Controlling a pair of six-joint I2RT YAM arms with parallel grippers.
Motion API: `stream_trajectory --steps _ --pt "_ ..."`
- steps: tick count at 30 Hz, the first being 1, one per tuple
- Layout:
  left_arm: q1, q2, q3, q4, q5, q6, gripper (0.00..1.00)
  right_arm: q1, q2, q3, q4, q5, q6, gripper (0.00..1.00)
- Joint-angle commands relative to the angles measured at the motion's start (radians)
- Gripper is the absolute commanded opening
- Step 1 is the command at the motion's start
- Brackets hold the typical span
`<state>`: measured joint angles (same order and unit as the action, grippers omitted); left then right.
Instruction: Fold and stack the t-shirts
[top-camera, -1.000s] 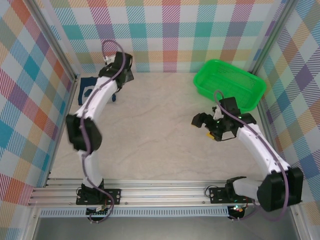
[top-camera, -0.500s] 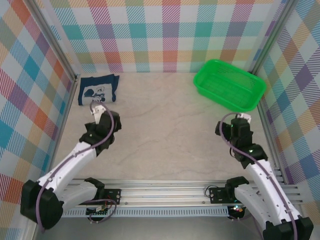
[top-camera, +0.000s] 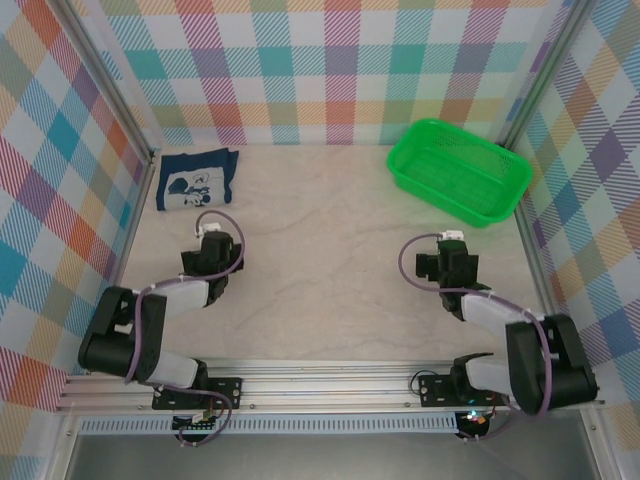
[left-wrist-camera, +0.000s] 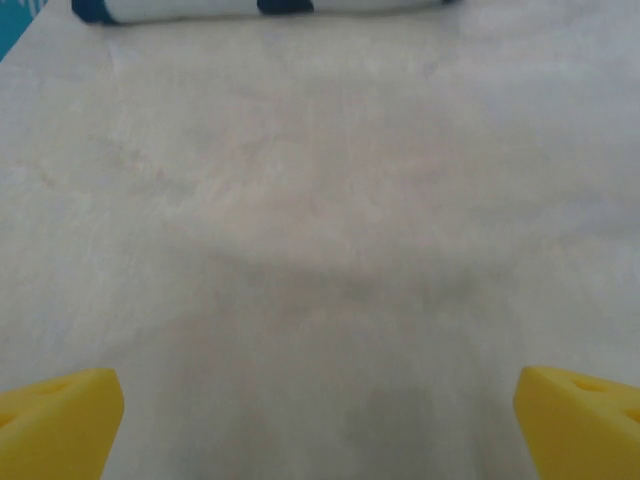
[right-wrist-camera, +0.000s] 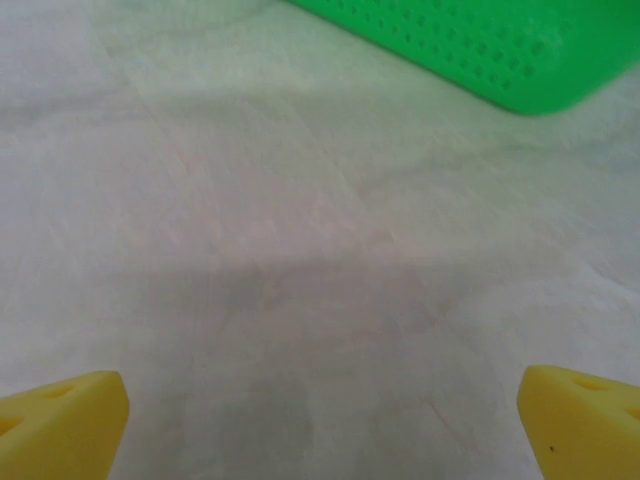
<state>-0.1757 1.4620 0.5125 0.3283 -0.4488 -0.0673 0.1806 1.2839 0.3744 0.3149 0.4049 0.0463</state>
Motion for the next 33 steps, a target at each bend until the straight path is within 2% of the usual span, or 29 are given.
stream_trajectory --steps 1,2,3,5,7,8,9,10,11,12,15,33 --pt "0.066 0.055 0.023 0.243 0.101 0.038 1.00 -0.038 0.095 0.050 0.337 -0.072 -0.041 1.00" --pt "0.092 0.070 -0.007 0.313 0.119 0.017 1.00 -0.049 0.128 0.058 0.383 -0.099 -0.055 1.00" --pt "0.096 0.057 -0.018 0.306 0.153 0.023 1.00 -0.054 0.156 0.065 0.407 -0.105 -0.060 1.00" --pt "0.094 0.064 -0.099 0.462 0.203 0.046 1.00 -0.078 0.203 0.034 0.507 -0.136 -0.042 1.00" --pt "0.094 0.092 -0.210 0.695 0.157 0.031 1.00 -0.099 0.190 0.007 0.525 -0.178 -0.029 1.00" --pt "0.095 0.083 -0.227 0.707 0.154 0.024 1.00 -0.100 0.197 -0.012 0.572 -0.199 -0.038 1.00" --pt "0.096 0.081 -0.208 0.665 0.157 0.023 1.00 -0.099 0.216 -0.035 0.628 -0.218 -0.044 1.00" --pt "0.099 0.096 -0.172 0.619 0.175 0.026 1.00 -0.100 0.274 -0.062 0.762 -0.217 -0.057 1.00" --pt "0.098 0.099 -0.114 0.509 0.194 0.039 1.00 -0.099 0.270 -0.052 0.708 -0.213 -0.050 1.00" --pt "0.090 0.103 -0.108 0.506 0.188 0.048 1.00 -0.106 0.243 -0.017 0.587 -0.220 -0.035 1.00" --pt "0.090 0.104 -0.111 0.518 0.189 0.049 1.00 -0.144 0.249 0.024 0.532 -0.254 -0.005 1.00" --pt "0.085 0.100 -0.117 0.523 0.186 0.053 1.00 -0.145 0.250 0.016 0.554 -0.258 -0.008 1.00"
